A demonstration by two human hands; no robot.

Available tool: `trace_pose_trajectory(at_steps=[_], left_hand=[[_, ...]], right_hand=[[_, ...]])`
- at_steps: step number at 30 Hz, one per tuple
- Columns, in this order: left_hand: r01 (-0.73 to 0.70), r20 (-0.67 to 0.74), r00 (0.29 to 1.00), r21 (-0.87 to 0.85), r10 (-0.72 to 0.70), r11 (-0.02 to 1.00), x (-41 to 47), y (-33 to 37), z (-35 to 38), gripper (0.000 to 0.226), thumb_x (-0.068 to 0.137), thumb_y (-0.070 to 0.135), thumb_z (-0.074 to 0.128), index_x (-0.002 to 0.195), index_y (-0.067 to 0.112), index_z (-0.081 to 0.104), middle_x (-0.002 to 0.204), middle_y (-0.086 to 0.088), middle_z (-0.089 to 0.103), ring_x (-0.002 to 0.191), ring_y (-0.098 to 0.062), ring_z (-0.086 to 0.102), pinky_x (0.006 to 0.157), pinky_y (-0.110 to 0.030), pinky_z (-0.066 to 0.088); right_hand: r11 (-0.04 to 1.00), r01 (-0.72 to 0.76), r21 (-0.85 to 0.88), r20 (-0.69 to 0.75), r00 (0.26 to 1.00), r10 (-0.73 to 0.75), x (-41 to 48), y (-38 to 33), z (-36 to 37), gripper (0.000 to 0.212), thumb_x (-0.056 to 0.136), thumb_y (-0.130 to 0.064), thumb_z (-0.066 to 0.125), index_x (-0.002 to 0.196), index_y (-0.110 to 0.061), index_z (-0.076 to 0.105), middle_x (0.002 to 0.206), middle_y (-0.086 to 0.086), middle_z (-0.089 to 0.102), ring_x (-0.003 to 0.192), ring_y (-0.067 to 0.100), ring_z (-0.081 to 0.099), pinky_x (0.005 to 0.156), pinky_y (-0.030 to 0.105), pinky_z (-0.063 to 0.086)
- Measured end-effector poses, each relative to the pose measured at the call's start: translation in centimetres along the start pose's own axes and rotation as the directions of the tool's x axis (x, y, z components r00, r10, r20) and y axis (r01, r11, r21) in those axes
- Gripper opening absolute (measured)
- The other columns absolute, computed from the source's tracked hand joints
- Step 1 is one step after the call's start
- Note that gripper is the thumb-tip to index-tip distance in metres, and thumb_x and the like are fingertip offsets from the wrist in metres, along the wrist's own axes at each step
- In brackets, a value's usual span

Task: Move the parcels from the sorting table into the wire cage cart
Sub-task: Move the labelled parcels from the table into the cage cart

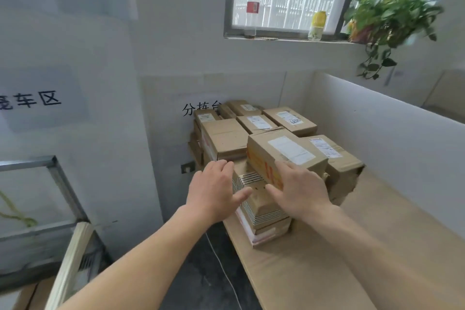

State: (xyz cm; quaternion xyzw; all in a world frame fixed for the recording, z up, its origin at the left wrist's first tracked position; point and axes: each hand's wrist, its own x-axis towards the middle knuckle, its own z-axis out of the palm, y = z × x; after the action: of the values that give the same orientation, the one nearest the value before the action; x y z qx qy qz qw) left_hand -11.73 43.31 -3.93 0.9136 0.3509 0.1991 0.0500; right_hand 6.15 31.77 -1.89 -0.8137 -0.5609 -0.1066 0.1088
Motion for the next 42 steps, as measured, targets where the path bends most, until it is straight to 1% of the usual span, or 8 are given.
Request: trace_pose_trajectory(at_steps=[5, 12, 16, 21, 23, 31, 36, 42], left_hand=[[0.022, 0.044, 0.999, -0.068, -0.019, 0.997, 4.6, 5.3, 2.0, 0.075, 0.087, 0.076, 0.044, 0.137, 0.021, 0.048, 0.138, 0.001, 0.055, 0.126, -0.018, 0.051, 0.095, -0.039, 0.048], [0.170, 0.161, 0.975, -0.108, -0.151, 0.980, 8.5, 8.3, 5.0, 0.077, 0.086, 0.078, 0.044, 0.137, 0.021, 0.049, 0.134, 0.002, 0.056, 0.116, -0.018, 0.057, 0.075, -0.029, 0.039], [0.242, 0.210, 0.955, -0.138, -0.211, 0.960, 9.3, 8.4, 6.4, 0.076, 0.086, 0.077, 0.048, 0.138, 0.021, 0.047, 0.135, 0.002, 0.056, 0.116, -0.018, 0.056, 0.074, -0.030, 0.039], [0.317, 0.218, 0.939, -0.257, -0.265, 0.913, 10.1, 8.7, 7.4, 0.066, 0.088, 0.070, 0.052, 0.135, 0.024, 0.049, 0.131, 0.004, 0.060, 0.113, -0.016, 0.058, 0.079, -0.032, 0.051], [0.355, 0.227, 0.929, -0.335, -0.291, 0.873, 10.5, 8.8, 7.6, 0.061, 0.090, 0.067, 0.054, 0.135, 0.025, 0.051, 0.131, 0.006, 0.061, 0.112, -0.016, 0.060, 0.085, -0.036, 0.056], [0.523, 0.316, 0.852, -0.480, -0.417, 0.704, 11.5, 8.7, 8.0, 0.054, 0.087, 0.053, 0.067, 0.128, 0.020, 0.056, 0.125, 0.003, 0.065, 0.110, -0.020, 0.062, 0.091, -0.038, 0.054], [0.535, 0.318, 0.845, -0.523, -0.431, 0.663, 10.6, 8.3, 7.6, 0.055, 0.083, 0.047, 0.072, 0.125, 0.018, 0.052, 0.121, 0.003, 0.063, 0.103, -0.017, 0.062, 0.075, -0.028, 0.054], [0.503, 0.273, 0.862, -0.561, -0.426, 0.658, 7.6, 6.3, 6.0, 0.059, 0.083, 0.048, 0.074, 0.129, 0.021, 0.050, 0.122, 0.005, 0.062, 0.103, -0.015, 0.064, 0.079, -0.032, 0.061]], right_hand=[[0.996, -0.076, -0.039, -0.021, 0.997, 0.075, 2.9, 6.6, -0.8, 0.043, 0.089, -0.057, 0.054, 0.117, -0.024, 0.056, 0.113, -0.005, 0.065, 0.099, 0.022, 0.061, 0.068, 0.031, 0.036], [0.981, -0.192, 0.018, 0.112, 0.976, 0.189, 7.6, 12.4, 0.7, 0.048, 0.087, -0.059, 0.056, 0.119, -0.023, 0.053, 0.114, 0.000, 0.059, 0.107, 0.025, 0.056, 0.075, 0.036, 0.039], [0.972, -0.225, 0.072, 0.197, 0.958, 0.207, 9.0, 13.6, 2.1, 0.048, 0.087, -0.062, 0.051, 0.116, -0.023, 0.052, 0.114, 0.001, 0.060, 0.104, 0.024, 0.055, 0.075, 0.037, 0.042], [0.960, -0.243, 0.139, 0.148, 0.964, 0.223, 9.6, 14.0, 3.3, 0.044, 0.087, -0.063, 0.050, 0.111, -0.025, 0.053, 0.107, -0.001, 0.062, 0.096, 0.022, 0.055, 0.070, 0.037, 0.040], [0.956, -0.245, 0.158, 0.120, 0.966, 0.228, 9.8, 14.0, 3.5, 0.054, 0.087, -0.063, 0.051, 0.125, -0.025, 0.055, 0.113, -0.001, 0.063, 0.102, 0.023, 0.057, 0.072, 0.037, 0.042], [0.922, -0.245, 0.301, 0.193, 0.962, 0.192, 10.4, 13.1, 4.1, 0.065, 0.085, -0.061, 0.057, 0.139, -0.028, 0.047, 0.126, -0.003, 0.063, 0.106, 0.021, 0.057, 0.075, 0.036, 0.041], [0.939, -0.194, 0.285, 0.134, 0.978, 0.162, 9.8, 11.5, 4.0, 0.062, 0.085, -0.060, 0.059, 0.135, -0.026, 0.048, 0.123, 0.002, 0.064, 0.112, 0.025, 0.058, 0.076, 0.036, 0.042], [0.949, -0.153, 0.274, 0.088, 0.987, 0.133, 7.9, 7.8, 3.3, 0.065, 0.085, -0.061, 0.059, 0.138, -0.025, 0.047, 0.128, 0.005, 0.062, 0.117, 0.027, 0.056, 0.090, 0.043, 0.049]])
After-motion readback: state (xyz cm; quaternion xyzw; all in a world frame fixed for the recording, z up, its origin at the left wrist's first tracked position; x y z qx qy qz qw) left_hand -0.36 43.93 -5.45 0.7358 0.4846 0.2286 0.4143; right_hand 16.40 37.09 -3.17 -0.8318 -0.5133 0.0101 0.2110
